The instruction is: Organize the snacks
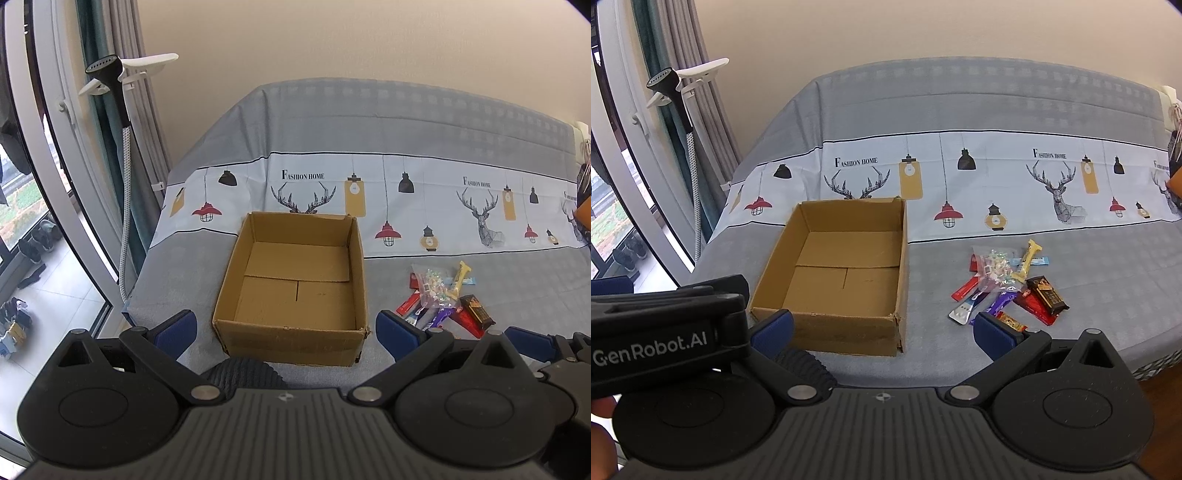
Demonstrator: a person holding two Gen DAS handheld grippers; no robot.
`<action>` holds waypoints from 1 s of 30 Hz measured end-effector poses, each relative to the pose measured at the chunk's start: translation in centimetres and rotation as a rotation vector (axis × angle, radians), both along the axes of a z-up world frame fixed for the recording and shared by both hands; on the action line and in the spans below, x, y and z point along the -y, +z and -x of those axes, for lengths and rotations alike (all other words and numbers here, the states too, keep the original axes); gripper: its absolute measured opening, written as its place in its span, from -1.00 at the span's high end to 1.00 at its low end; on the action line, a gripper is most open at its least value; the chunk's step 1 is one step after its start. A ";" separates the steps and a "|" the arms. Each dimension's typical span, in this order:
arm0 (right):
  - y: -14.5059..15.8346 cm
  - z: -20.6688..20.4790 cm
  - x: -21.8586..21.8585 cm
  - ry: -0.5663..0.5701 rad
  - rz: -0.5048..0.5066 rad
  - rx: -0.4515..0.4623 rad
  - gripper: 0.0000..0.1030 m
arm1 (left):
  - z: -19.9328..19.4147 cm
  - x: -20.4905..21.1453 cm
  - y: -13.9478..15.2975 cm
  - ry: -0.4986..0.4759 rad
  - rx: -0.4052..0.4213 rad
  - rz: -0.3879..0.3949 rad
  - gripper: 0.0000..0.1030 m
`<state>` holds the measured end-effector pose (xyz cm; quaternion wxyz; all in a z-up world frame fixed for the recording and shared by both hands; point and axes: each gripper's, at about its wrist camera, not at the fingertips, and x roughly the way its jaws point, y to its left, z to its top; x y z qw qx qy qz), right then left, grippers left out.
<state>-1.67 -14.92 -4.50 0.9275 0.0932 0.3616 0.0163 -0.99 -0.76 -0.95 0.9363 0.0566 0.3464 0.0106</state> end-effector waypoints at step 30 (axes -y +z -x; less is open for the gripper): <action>-15.4 -6.0 7.2 -0.023 -0.029 -0.066 -0.99 | -10.0 8.5 -16.0 -0.215 -0.226 -0.050 -0.99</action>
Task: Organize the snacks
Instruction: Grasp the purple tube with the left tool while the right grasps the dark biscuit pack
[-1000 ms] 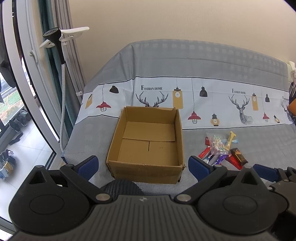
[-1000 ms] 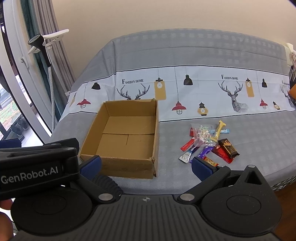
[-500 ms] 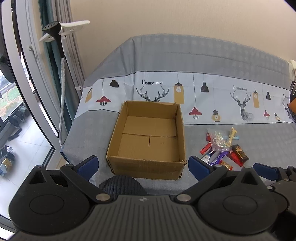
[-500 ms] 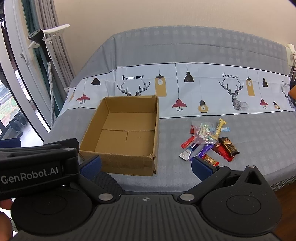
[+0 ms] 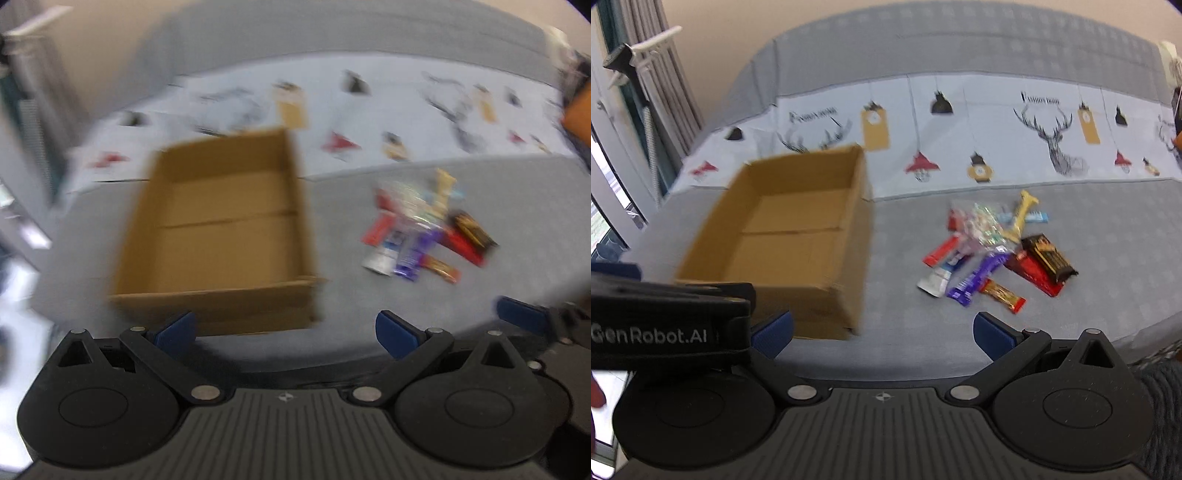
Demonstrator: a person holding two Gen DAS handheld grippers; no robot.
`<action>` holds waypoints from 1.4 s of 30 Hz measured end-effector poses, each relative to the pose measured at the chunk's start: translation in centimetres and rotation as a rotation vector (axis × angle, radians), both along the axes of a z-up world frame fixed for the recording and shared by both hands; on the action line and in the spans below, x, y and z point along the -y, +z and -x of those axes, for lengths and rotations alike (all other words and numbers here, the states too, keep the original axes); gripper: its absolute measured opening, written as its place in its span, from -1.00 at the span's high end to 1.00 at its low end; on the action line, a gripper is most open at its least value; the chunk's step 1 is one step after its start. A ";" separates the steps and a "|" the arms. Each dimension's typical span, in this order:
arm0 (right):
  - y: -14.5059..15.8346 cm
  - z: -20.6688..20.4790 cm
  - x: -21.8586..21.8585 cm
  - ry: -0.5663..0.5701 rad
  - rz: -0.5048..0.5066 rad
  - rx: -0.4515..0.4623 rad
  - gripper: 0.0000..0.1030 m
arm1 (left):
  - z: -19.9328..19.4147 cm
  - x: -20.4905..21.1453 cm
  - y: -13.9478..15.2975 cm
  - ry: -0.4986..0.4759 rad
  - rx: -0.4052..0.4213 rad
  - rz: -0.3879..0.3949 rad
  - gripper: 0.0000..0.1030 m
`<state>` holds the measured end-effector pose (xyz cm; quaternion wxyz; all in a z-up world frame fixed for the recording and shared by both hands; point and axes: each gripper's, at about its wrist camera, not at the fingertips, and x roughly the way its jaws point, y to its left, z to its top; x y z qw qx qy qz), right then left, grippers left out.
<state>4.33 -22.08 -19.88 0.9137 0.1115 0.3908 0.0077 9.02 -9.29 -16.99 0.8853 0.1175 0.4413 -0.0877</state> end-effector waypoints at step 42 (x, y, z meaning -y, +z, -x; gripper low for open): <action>-18.0 -16.7 24.8 -0.101 0.085 -0.099 0.03 | -19.3 13.8 -22.0 -0.281 -0.276 0.109 0.50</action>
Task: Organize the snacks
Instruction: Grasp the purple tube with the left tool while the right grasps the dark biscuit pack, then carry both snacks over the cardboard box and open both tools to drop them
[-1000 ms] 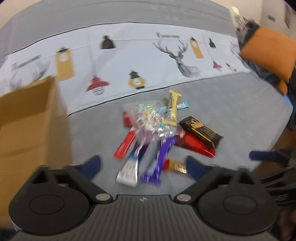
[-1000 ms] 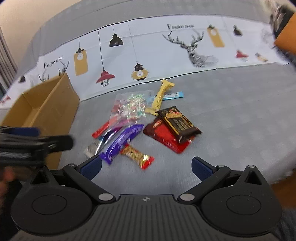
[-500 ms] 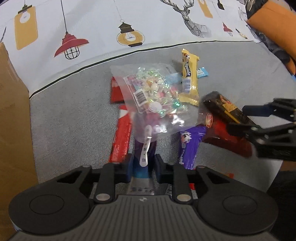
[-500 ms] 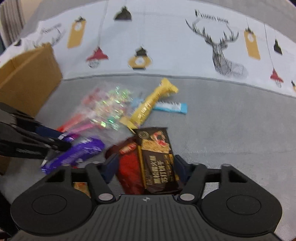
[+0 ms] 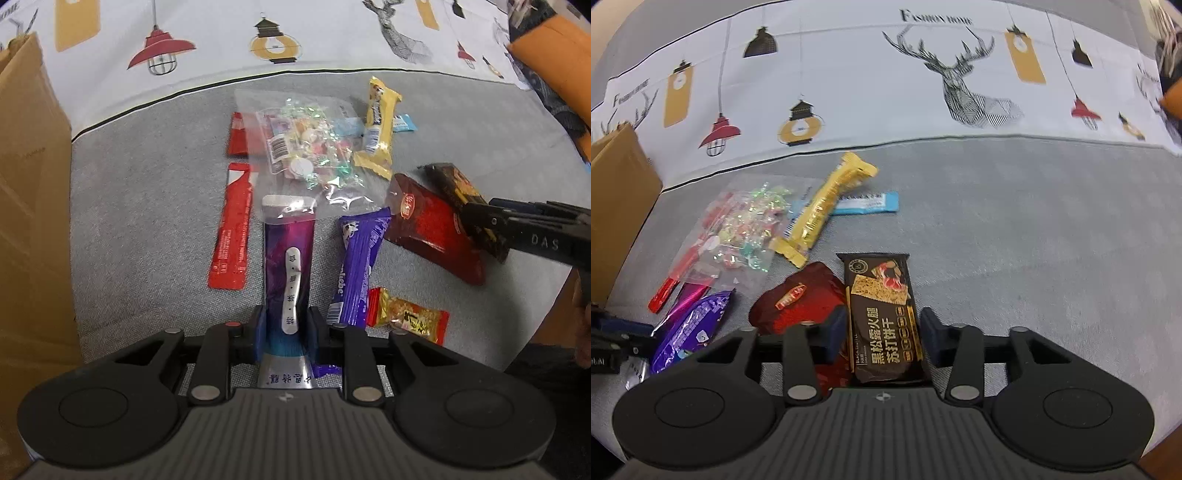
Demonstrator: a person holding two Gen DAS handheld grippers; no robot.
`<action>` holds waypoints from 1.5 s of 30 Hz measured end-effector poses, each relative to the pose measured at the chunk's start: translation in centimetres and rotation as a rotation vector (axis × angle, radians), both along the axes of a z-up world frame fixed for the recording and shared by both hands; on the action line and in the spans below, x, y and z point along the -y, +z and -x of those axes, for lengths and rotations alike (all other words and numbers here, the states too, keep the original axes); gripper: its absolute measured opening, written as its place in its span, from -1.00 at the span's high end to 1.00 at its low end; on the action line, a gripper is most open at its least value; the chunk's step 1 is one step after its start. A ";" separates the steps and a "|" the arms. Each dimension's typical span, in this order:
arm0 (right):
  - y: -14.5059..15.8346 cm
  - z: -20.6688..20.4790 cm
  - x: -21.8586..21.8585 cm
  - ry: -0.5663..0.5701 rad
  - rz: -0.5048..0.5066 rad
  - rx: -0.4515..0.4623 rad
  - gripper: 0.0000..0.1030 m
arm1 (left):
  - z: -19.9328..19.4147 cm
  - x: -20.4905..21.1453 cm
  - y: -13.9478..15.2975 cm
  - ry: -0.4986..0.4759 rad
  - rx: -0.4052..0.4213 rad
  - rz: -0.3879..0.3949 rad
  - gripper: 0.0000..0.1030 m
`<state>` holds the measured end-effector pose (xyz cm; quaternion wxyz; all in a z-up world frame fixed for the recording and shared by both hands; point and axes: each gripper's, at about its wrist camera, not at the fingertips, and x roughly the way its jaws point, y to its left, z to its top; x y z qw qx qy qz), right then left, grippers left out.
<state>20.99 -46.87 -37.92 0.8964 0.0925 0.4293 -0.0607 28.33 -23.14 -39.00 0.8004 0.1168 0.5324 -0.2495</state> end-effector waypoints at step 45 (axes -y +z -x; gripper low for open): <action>17.9 7.1 -19.2 0.222 -0.093 0.355 0.19 | 9.3 -17.3 21.2 0.221 0.354 0.272 0.66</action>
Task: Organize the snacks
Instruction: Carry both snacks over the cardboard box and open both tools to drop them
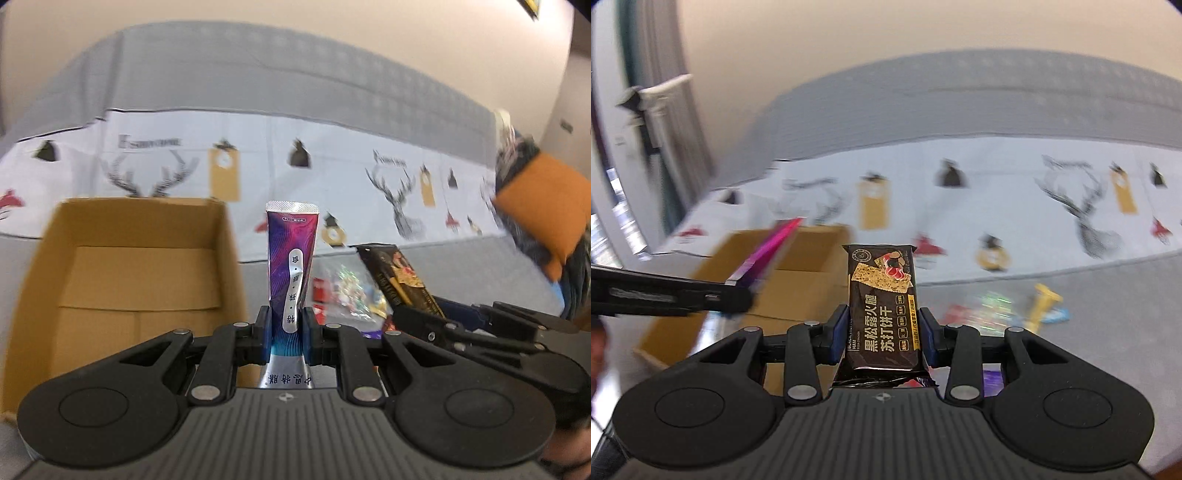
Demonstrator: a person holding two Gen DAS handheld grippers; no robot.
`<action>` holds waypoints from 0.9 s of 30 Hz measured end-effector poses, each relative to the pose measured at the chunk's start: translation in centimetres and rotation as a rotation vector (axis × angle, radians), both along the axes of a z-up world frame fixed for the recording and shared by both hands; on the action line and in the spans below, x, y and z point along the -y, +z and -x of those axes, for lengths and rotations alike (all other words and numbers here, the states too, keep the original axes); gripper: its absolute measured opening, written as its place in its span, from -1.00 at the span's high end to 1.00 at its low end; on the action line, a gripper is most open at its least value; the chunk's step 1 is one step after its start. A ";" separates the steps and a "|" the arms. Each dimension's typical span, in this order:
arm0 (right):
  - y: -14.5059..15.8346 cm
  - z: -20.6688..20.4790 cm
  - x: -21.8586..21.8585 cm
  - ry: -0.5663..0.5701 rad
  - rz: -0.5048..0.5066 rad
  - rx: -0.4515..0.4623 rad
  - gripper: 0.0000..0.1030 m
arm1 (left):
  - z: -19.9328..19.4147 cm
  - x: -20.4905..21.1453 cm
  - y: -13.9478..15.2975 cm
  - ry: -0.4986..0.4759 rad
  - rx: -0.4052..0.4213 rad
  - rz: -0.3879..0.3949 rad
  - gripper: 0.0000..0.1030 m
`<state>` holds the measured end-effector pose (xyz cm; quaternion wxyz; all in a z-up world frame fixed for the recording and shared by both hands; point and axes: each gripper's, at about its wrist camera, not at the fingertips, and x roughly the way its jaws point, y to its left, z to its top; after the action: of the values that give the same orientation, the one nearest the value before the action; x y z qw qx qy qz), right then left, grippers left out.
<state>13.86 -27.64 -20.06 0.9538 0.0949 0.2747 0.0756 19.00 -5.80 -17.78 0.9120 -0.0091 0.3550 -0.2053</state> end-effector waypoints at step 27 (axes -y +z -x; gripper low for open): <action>6.6 -3.5 -16.2 0.143 0.067 0.044 0.19 | -0.3 -12.8 4.0 0.179 0.155 0.078 0.67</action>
<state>17.32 -11.48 -13.51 0.9544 0.0416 0.2620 0.1366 19.28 7.04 -13.74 0.9503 -0.0604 0.2729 -0.1369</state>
